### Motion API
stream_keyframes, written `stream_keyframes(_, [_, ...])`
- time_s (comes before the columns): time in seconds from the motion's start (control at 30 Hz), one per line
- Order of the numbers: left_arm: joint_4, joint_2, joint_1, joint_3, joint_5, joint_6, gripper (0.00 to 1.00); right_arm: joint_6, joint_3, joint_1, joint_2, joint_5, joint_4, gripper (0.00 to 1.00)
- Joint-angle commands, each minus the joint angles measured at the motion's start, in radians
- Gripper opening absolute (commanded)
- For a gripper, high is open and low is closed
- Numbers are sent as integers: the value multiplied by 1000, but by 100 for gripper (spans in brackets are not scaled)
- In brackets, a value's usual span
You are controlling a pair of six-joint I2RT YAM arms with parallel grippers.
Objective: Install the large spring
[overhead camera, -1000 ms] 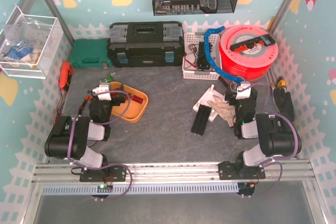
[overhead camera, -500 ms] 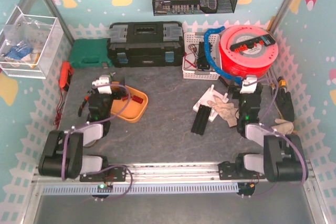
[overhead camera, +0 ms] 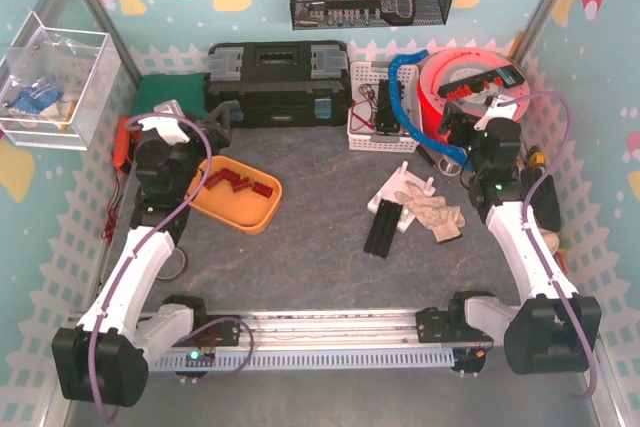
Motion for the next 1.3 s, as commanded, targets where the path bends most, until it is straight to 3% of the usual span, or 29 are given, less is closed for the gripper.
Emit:
stream_keyframes(0.0, [-151,-16,-5,-45,212,-159,99,173,-1,-9,4,-102,-278,99])
stream_keyframes(0.13, [-72,-32,-5,-146,332,-205,99,208,-51,-10,-13,-170,-312,98])
stream_keyframes(0.3, [-43,-9,-26,-198,375,-201,98,319,-81,-10,-13,-77,-472,90])
stream_keyframes(0.5, [-39,56,-252,-199,255,-138,99,390,-107,-8,-3,-51,-626,82])
stream_keyframes(0.8, [-52,169,-587,-141,12,-33,99,390,-203,-5,-17,-44,-649,69])
stream_keyframes(1.03, [19,234,-680,-228,-39,35,99,395,-223,9,27,-60,-618,67])
stream_keyframes(1.27, [11,271,-695,-230,-151,126,99,397,-276,24,99,-139,-492,66])
